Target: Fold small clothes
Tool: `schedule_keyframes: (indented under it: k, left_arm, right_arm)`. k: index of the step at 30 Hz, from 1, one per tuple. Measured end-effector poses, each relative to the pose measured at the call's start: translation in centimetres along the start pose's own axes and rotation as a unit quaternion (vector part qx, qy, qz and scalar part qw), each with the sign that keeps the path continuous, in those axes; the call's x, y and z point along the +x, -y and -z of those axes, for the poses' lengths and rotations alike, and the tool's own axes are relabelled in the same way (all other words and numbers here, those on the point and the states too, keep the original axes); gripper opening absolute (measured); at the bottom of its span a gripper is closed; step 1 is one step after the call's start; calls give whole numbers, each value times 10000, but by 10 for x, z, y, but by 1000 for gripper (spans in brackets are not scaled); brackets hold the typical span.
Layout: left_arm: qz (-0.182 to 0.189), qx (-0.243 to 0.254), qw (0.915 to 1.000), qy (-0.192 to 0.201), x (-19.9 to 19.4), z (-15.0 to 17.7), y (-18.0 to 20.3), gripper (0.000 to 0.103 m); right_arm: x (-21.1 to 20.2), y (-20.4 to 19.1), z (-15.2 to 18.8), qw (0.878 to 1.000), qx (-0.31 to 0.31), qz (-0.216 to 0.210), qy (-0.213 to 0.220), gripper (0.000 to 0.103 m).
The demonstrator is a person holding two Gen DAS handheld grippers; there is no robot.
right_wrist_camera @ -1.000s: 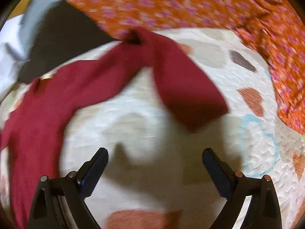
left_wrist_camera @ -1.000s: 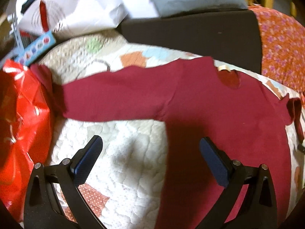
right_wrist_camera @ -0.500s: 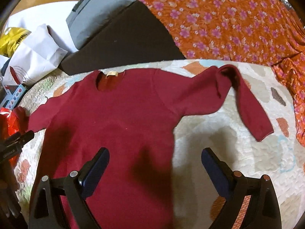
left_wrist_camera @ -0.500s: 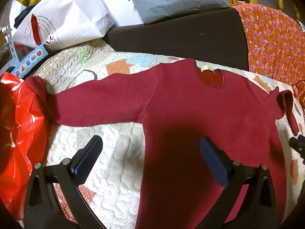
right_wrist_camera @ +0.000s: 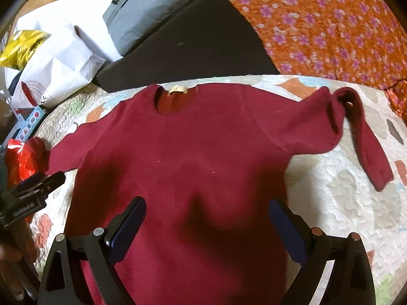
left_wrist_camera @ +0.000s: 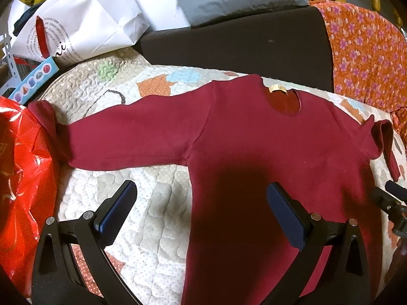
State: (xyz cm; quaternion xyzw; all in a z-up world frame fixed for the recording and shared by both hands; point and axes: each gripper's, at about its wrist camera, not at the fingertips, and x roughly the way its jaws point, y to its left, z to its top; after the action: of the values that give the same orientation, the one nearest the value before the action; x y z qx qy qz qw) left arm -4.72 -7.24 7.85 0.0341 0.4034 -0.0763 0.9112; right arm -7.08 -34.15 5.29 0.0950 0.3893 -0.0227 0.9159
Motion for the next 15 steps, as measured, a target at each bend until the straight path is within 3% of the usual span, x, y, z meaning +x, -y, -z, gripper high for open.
schedule_keyframes:
  k: [15]
  left_arm:
    - [14,50,9999,-104,15,-1,-2,102]
  right_arm:
    - [28,-31,-4,9991,-196,-321,-189,95]
